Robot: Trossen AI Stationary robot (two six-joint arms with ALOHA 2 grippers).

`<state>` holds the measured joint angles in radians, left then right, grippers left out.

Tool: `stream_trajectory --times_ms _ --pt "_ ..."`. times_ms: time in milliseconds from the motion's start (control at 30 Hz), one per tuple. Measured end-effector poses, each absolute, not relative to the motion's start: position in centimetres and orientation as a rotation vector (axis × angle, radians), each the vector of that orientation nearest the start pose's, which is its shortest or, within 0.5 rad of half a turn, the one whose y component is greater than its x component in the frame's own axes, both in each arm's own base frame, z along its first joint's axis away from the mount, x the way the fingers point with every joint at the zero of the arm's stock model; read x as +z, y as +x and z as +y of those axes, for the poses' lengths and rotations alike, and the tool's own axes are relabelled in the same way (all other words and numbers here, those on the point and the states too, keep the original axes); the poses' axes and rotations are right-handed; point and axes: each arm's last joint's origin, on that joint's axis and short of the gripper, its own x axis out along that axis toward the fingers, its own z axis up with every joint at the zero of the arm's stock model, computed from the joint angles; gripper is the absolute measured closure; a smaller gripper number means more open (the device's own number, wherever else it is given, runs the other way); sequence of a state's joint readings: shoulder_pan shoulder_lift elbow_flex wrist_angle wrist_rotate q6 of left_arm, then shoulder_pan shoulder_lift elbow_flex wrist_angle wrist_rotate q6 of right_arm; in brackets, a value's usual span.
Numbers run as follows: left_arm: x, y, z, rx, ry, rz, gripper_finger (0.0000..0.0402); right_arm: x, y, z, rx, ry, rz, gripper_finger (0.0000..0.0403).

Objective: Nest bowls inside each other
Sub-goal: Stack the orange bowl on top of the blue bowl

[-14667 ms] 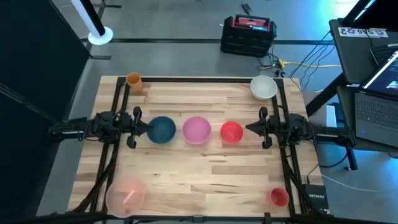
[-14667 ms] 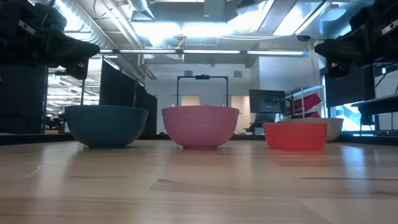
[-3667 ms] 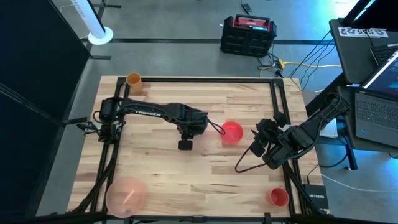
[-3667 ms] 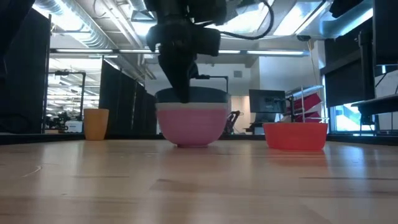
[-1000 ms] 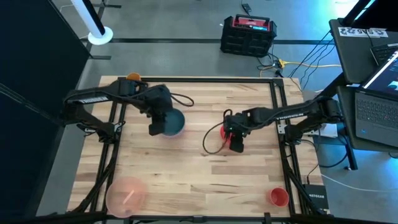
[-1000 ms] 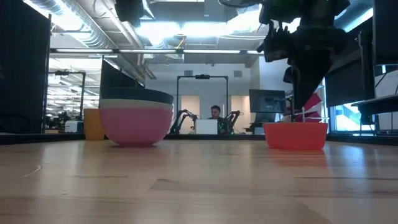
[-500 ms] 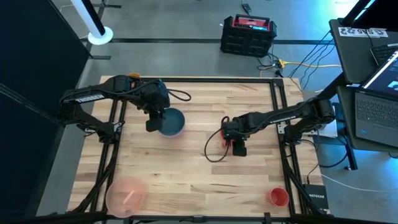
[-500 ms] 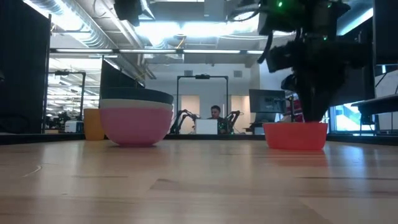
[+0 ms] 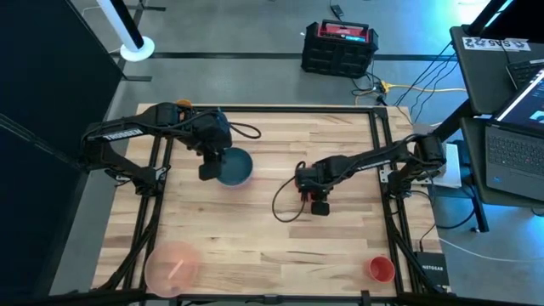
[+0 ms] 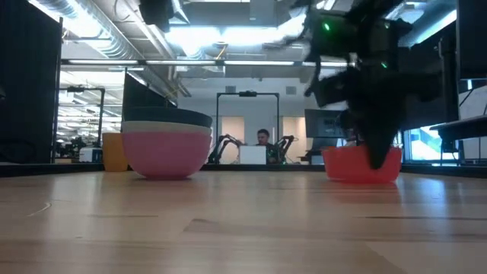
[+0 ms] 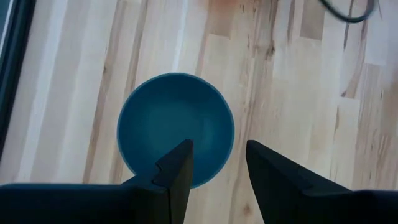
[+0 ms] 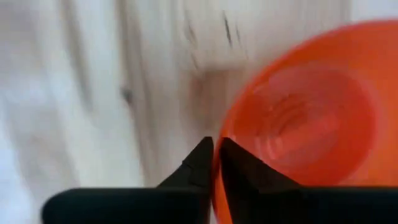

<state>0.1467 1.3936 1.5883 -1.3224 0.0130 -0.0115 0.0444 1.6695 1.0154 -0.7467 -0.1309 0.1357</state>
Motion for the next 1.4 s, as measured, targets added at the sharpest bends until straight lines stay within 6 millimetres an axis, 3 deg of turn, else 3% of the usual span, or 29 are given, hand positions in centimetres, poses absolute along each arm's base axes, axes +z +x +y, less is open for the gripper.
stream_trajectory --times_ms 200,467,700,833,1067,1200,1400 --pt "39.3 21.4 3.5 0.191 -0.071 1.145 0.0268 23.6 34.1 1.0 0.080 0.122 1.118 0.0402" --pt "40.5 18.6 3.9 0.246 -0.097 1.111 0.0268 27.4 42.0 -0.7 0.097 0.064 1.003 0.0403" --pt "41.4 16.1 4.1 0.294 -0.119 1.080 0.0268 29.3 47.5 -2.7 0.103 0.005 0.904 0.0403" --pt "41.6 15.3 4.1 0.303 -0.120 1.082 0.0268 28.8 49.6 -3.1 0.120 -0.001 0.889 0.0403" --pt "41.6 15.4 4.1 0.301 -0.117 1.079 0.0268 24.6 50.5 -2.5 0.134 0.020 1.025 0.0403" --pt "41.6 15.4 4.1 0.301 -0.116 1.079 0.0268 24.4 50.7 -2.3 0.117 0.006 1.009 0.0399" --pt "41.6 15.4 4.1 0.302 -0.117 1.079 0.0268 24.9 50.6 -2.6 0.120 0.018 1.003 0.0353"
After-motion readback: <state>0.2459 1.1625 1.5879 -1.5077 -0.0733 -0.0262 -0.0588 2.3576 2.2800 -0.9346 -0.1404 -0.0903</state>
